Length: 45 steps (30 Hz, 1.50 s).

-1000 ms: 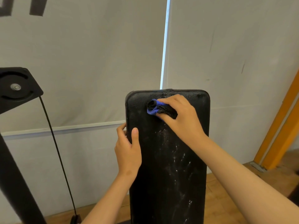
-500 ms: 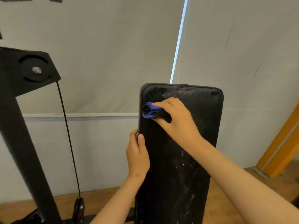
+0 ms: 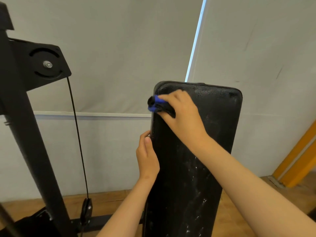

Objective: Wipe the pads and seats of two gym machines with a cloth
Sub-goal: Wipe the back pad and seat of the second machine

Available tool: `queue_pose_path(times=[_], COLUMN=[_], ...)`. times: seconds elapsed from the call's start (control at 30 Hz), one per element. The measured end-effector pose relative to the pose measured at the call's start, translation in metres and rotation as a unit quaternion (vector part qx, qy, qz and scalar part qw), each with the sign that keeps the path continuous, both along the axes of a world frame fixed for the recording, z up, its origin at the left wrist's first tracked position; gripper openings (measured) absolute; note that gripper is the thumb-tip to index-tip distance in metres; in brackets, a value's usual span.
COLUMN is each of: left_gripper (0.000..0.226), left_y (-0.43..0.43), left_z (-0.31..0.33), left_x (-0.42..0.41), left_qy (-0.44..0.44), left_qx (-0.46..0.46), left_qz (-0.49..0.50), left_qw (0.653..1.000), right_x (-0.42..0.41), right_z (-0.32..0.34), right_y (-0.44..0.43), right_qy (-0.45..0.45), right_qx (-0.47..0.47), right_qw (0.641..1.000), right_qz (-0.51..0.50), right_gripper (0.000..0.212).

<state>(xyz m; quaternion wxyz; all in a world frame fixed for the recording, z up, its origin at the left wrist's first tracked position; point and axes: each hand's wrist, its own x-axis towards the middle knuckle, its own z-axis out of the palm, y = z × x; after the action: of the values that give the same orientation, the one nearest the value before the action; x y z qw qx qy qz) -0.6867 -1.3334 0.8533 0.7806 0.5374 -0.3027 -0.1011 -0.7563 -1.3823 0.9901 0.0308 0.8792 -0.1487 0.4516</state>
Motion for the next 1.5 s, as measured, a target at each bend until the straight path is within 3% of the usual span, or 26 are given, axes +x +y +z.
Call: queue_pose_path(times=[0.23,0.53,0.77,0.87,1.0,1.1,1.37,1.43,1.5], left_gripper=[0.044,0.029,0.024,0.024,0.052,0.053,0.056,0.057,0.055], left_y=[-0.002,-0.001,0.000,0.001,0.005,0.007,0.006,0.005,0.005], left_z=[-0.006,-0.008,-0.006,-0.006,-0.003,-0.002,-0.001,-0.002,-0.004], left_x=[-0.001,0.001,0.001,0.000,-0.002,-0.004,-0.005,-0.006,-0.005], left_qy=[0.003,-0.034,-0.044,-0.059,-0.072,-0.077,-0.081,-0.081,-0.082], left_qx=[-0.015,0.046,0.060,0.069,0.079,0.090,0.088,0.090,0.094], left_qz=[0.007,0.027,0.032,0.023,0.010,0.018,0.026,0.029,0.030], left_qw=[1.000,0.998,0.997,0.996,0.994,0.993,0.993,0.992,0.992], right_x=[-0.023,-0.018,-0.049,-0.052,-0.056,-0.058,-0.077,-0.079,-0.080], right_z=[-0.057,-0.041,-0.087,-0.062,-0.022,-0.021,-0.102,-0.098,-0.081], right_y=[0.009,0.003,-0.002,-0.017,-0.040,-0.042,-0.020,-0.023,-0.033], right_qy=[0.057,-0.055,0.030,-0.019,-0.139,-0.176,-0.005,0.001,-0.048], right_qx=[0.012,0.024,0.022,0.017,0.055,0.088,0.092,0.086,0.069], right_qw=[0.998,0.998,0.999,1.000,0.987,0.979,0.995,0.996,0.996], right_qz=[-0.003,-0.018,0.003,-0.006,-0.051,-0.061,-0.030,-0.026,-0.030], right_gripper=[0.042,0.038,0.044,0.040,0.035,0.035,0.045,0.044,0.039])
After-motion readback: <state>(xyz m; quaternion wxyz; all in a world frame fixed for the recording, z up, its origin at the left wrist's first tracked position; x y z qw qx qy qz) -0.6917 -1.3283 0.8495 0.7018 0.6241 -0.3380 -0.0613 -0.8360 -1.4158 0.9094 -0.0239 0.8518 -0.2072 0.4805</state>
